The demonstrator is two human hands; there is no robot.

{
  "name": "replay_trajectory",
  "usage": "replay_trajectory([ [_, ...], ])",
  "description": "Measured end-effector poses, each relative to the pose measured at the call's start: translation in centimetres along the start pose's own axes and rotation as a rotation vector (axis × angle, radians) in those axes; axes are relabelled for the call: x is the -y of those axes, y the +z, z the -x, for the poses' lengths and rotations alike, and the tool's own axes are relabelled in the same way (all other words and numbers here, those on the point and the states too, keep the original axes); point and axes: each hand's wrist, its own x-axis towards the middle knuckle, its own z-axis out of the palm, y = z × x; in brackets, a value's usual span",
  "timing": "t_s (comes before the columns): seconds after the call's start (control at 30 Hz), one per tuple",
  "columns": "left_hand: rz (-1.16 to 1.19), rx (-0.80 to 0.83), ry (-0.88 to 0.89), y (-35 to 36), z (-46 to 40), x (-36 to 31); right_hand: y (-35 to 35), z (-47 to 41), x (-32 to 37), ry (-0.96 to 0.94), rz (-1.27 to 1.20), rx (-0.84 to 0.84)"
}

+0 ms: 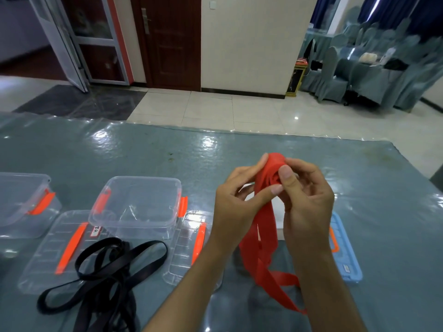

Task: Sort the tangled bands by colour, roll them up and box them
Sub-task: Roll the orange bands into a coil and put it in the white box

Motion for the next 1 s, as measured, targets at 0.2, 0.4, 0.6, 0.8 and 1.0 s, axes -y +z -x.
replay_trajectory([
  [0.2,0.025,0.050,0.049,-1.4,-0.8,-0.9,-0.9,-0.8,1.1,-0.017,0.076,0.060],
  [0.4,-0.013,0.067,0.119,-1.1,-2.1,-1.8,-0.4,-1.8,3.1,-0.074,0.111,0.075],
  [0.6,0.056,0.008,0.055,1.6,-2.7,-3.2,1.4,-2.9,4.3,-0.044,-0.073,0.064],
  [0.8,0.024,-0.026,0.089,1.3,-4.4,-4.9,0.5,-3.2,4.3,0.000,0.033,0.048],
  [1.0,-0.149,0.170,0.176,0.8,-7.2,-7.4,1.1,-4.7,7.0,-0.181,0.042,0.060],
])
